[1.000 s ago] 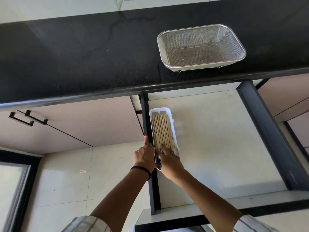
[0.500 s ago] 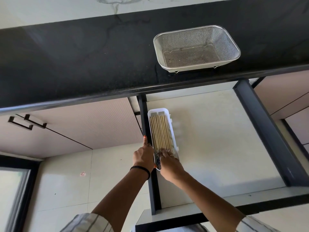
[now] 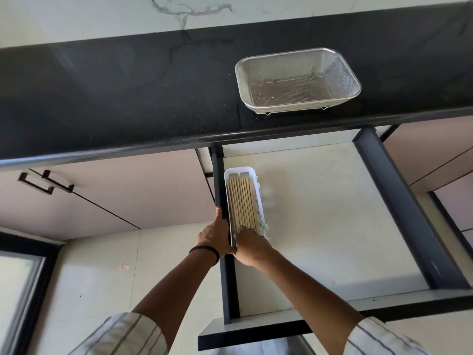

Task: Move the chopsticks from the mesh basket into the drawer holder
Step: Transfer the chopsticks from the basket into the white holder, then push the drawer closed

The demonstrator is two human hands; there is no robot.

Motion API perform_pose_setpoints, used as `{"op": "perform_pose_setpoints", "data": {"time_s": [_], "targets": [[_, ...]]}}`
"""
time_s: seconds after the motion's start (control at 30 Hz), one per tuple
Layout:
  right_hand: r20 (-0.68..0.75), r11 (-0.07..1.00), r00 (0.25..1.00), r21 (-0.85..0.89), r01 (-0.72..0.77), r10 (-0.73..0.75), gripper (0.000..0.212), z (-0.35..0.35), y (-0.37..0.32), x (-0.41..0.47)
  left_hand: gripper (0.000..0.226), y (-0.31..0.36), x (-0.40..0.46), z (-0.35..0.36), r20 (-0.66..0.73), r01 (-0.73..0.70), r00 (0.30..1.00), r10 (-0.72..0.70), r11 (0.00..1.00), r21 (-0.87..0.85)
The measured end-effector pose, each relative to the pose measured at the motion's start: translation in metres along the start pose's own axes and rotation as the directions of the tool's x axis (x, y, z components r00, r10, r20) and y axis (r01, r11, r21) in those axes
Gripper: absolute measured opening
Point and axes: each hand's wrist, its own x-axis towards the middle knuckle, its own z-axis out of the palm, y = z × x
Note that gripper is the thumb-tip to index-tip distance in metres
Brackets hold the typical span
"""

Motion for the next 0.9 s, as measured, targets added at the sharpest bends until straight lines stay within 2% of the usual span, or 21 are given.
{"op": "perform_pose_setpoints", "data": {"time_s": [0.1,0.13,0.23,0.37,0.53,0.77,0.9], "targets": [[-0.073,0.995,0.997,0.095,0.022,-0.015,0.032,-0.014,0.007,-0.007,0.074,0.003,-0.001,-0.01,0.05,-0.061,0.997,0.064,0.997,-0.049],[-0.096,0.993,0.995,0.117,0.03,-0.019,0.031,-0.019,0.011,-0.011,0.071,0.005,-0.002,-0.013,0.057,-0.064,0.996,0.067,0.996,-0.06],[-0.168,0.986,0.985,0.151,0.069,-0.043,0.038,-0.032,0.025,-0.025,0.072,0.017,-0.01,-0.016,0.05,-0.052,0.997,0.055,0.996,-0.071],[-0.264,0.973,0.959,0.172,0.152,-0.103,0.045,-0.04,0.05,-0.05,0.069,0.041,-0.026,-0.011,-0.026,-0.062,0.998,0.06,0.993,-0.099],[-0.371,0.946,0.915,0.21,0.246,-0.155,0.048,-0.044,0.084,-0.101,0.08,0.079,-0.06,0.016,-0.09,-0.034,0.996,0.028,0.997,-0.067],[-0.372,0.958,0.911,0.146,0.247,-0.178,0.055,-0.03,0.135,-0.166,0.077,0.137,-0.126,0.064,-0.17,-0.015,0.985,0.001,0.996,-0.084],[-0.399,0.955,0.895,0.127,0.268,-0.199,0.053,-0.023,0.146,-0.195,0.075,0.149,-0.159,0.085,-0.17,-0.032,0.985,0.03,0.999,-0.008]]}}
